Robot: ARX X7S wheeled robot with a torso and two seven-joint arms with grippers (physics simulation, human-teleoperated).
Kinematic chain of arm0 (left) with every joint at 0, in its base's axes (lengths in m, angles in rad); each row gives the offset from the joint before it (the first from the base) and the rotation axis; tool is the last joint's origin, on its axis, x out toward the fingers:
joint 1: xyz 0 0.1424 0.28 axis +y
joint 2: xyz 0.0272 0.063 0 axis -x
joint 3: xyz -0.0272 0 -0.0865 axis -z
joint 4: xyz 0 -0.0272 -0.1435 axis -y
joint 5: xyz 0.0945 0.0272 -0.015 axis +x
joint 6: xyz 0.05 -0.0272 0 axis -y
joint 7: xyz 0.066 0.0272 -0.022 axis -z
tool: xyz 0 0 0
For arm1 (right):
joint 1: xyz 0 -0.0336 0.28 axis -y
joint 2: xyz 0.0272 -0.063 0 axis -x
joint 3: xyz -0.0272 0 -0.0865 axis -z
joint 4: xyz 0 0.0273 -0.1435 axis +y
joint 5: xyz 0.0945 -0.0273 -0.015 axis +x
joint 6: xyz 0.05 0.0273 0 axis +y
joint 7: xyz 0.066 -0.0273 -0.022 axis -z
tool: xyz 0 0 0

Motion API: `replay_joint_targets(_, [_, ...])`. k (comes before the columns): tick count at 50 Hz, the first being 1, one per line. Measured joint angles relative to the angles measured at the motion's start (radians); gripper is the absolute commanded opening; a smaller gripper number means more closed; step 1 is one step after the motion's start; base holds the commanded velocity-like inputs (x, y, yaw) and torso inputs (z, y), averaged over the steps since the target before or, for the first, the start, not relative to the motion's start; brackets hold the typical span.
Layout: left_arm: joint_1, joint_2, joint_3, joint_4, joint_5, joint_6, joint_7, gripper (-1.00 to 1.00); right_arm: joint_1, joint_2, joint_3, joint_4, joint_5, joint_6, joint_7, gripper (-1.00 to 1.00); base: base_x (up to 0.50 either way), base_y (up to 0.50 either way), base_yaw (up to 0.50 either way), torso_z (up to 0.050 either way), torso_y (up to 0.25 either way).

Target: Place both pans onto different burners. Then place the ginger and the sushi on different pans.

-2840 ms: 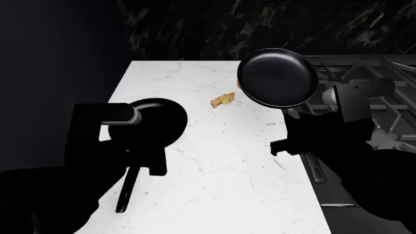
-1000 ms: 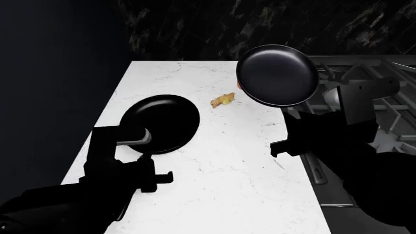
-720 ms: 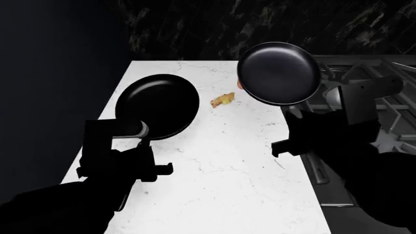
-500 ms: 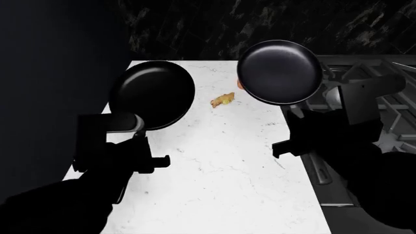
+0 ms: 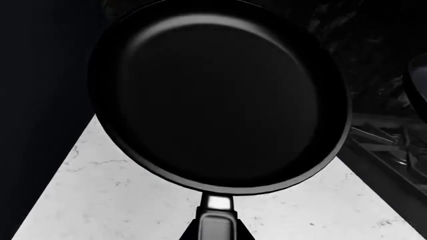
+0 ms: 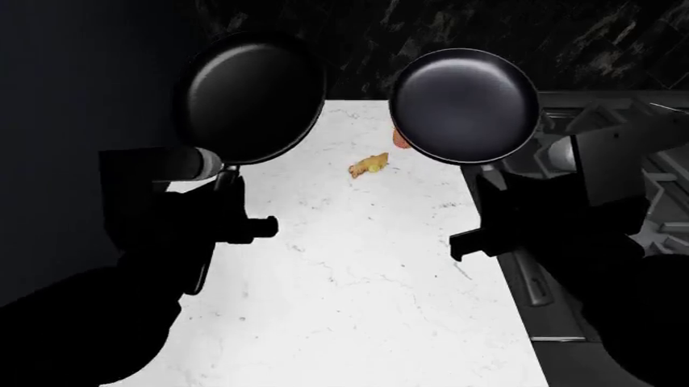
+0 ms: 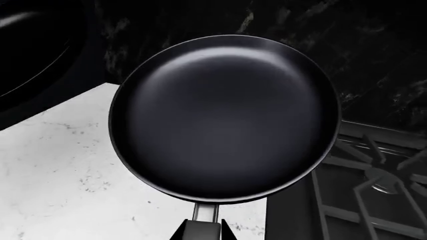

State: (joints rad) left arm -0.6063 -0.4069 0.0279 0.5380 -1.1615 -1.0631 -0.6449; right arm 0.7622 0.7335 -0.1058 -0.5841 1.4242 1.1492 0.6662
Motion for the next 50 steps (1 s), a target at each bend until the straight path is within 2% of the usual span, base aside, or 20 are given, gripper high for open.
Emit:
replay_joint_targets(31, [-0.047,0.0,0.005,0.015,0.047,0.049,0.08,-1.0,0.027,-0.008,-0.004,-0.055,0.002,-0.025,0.031,-1.0,0.02,0.02,0.01,0.003,0.001])
replay_joint_targets(40, [-0.11,-0.089,0.082,0.031,0.058,0.048,0.076,-1.0,0.011,-0.01,0.02,-0.062,0.028,-0.056,0.026,-1.0,0.0,-0.47,0.0,0.002,0.004])
replay_joint_targets(50, [-0.149,-0.135,0.131,0.05,0.029,0.048,0.075,-1.0,-0.003,-0.005,0.042,-0.067,0.029,-0.072,0.028,-1.0,0.0,-0.5,0.0,0.001,0.003])
